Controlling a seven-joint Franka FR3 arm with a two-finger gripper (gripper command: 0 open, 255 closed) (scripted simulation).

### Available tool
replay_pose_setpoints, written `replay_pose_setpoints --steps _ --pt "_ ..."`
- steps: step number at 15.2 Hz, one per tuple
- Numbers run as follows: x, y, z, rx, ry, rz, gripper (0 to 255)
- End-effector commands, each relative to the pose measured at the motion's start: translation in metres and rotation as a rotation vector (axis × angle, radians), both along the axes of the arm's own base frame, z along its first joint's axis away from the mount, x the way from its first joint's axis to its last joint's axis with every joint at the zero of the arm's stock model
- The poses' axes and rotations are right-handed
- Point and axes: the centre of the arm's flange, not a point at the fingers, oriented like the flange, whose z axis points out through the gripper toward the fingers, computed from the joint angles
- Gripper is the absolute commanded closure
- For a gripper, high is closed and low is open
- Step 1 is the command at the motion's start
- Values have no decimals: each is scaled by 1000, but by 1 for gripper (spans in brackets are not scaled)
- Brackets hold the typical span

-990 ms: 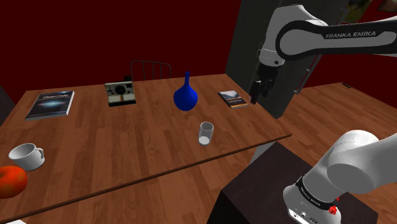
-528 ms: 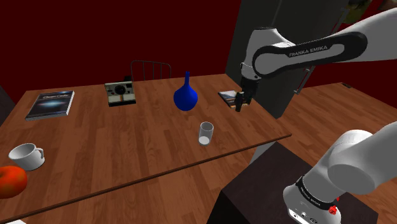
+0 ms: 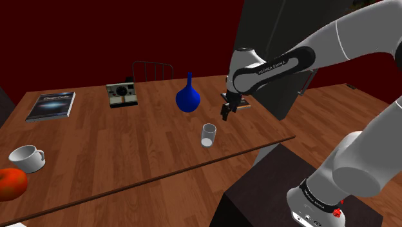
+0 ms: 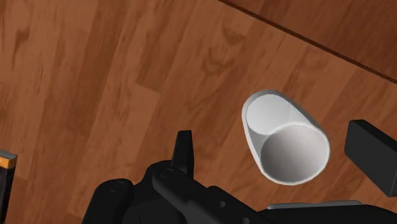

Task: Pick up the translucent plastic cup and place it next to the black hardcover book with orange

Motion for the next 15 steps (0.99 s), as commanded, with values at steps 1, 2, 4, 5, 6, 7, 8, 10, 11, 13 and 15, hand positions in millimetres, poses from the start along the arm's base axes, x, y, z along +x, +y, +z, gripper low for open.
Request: replay_pose_setpoints --steps 1,2,4,5,6,7,8,10,11,13,15 --pt "13 8 -22 0 -5 18 0" --pt "20 11 -32 0 -7 28 0" --pt "35 17 -53 0 -11 46 0" --pt "42 20 -63 0 -14 55 0" --pt "50 23 -74 0 -16 64 0" --pt "57 27 -84 -1 -18 73 0" --pt "64 30 -94 -1 -20 82 0" --pt "67 31 -104 -1 -21 86 0" --pt "67 31 -109 -1 -21 86 0" --pt "67 31 -119 -1 -21 86 0" --pt "67 30 -130 -1 -21 86 0"
